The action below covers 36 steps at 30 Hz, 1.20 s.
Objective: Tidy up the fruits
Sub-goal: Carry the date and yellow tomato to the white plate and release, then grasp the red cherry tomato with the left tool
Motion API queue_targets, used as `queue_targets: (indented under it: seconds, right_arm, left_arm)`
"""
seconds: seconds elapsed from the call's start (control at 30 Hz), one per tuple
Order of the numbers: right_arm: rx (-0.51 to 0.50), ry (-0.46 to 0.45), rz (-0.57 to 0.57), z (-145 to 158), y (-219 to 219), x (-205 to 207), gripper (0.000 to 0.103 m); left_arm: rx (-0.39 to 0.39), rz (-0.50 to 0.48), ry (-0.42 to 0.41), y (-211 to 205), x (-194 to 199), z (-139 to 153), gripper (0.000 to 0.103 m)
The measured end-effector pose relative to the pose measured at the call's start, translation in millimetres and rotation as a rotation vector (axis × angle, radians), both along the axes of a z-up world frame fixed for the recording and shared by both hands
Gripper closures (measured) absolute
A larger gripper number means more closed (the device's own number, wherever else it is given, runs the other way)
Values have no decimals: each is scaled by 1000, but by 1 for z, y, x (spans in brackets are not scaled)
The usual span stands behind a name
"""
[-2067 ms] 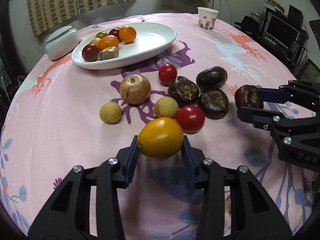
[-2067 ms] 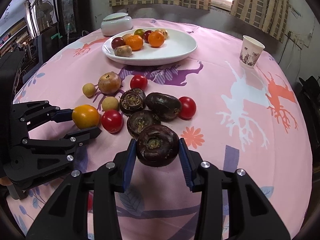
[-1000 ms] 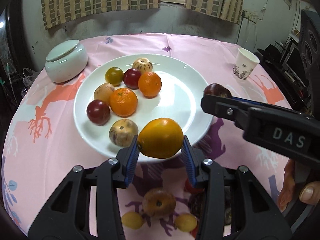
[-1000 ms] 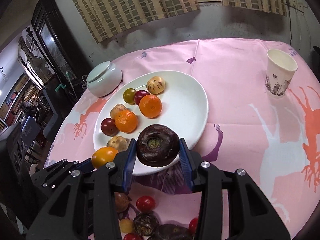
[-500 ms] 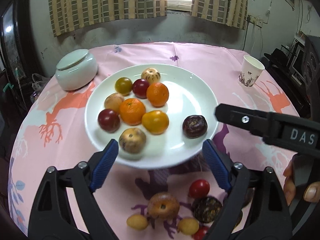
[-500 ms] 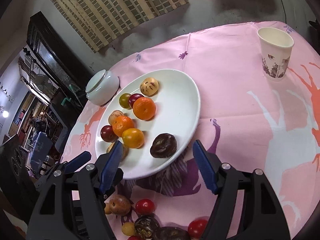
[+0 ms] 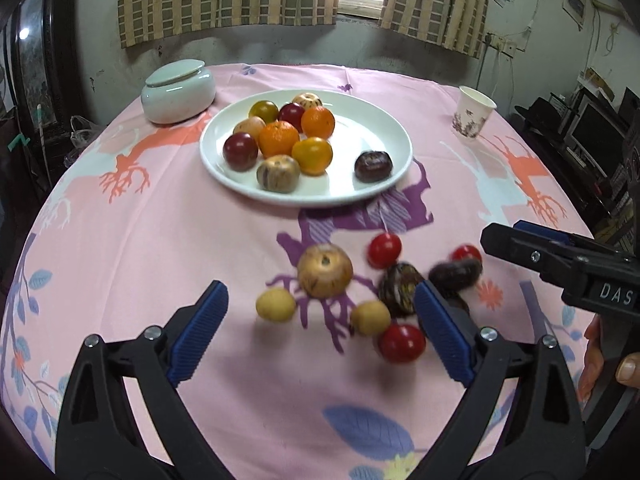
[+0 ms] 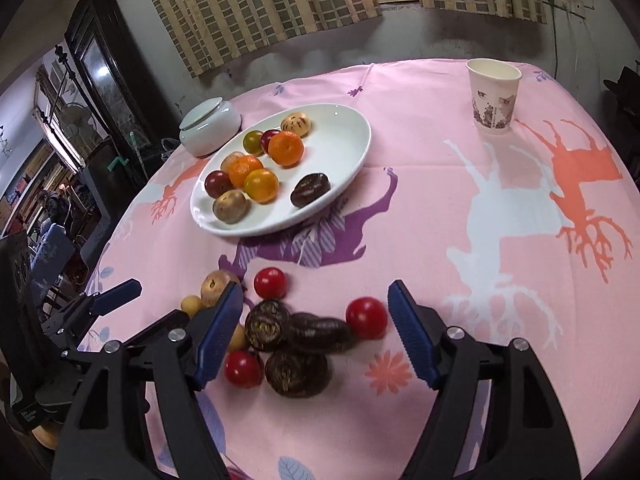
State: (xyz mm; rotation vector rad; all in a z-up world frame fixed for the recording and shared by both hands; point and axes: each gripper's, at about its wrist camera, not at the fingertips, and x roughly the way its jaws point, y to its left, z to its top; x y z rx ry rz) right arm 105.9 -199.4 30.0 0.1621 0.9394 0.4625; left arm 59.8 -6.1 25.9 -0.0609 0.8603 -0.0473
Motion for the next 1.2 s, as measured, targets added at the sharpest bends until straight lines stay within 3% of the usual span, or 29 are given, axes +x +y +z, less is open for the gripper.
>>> queue_targets:
  seconds: [0.23,0.37,0.5,0.63,0.9,1.1,1.2]
  right_arm:
    - [58,34,-85,-30,-19,-24,17]
    - [-7,22,-84,-37,-19,-24,17]
    - [-84,-52,-59,-30,-13,-31,17]
    - [-120,-60,-55,-29,-12,-33,17]
    - [-103,-26,-106,-33,-26,-27,17]
    - [-102,-38,-100,-30,-25,-31,17]
    - [-100,-46,-98,-28,-24,-33,17]
  left_arm:
    - [59,-88,-26,-17,-32,-19,7]
    - [123,-135,-57,-27,-40,-30,7]
    - [94,-153,-37,-24,-39,-29,7]
    - [63,-145,0,-21,-38,-29,7]
    - [96,-211,21,-35,-55,-27,7]
    - [103,-265,23,-44,-94,-29,8]
    - [51,-306,33,-46,-105,-38,13]
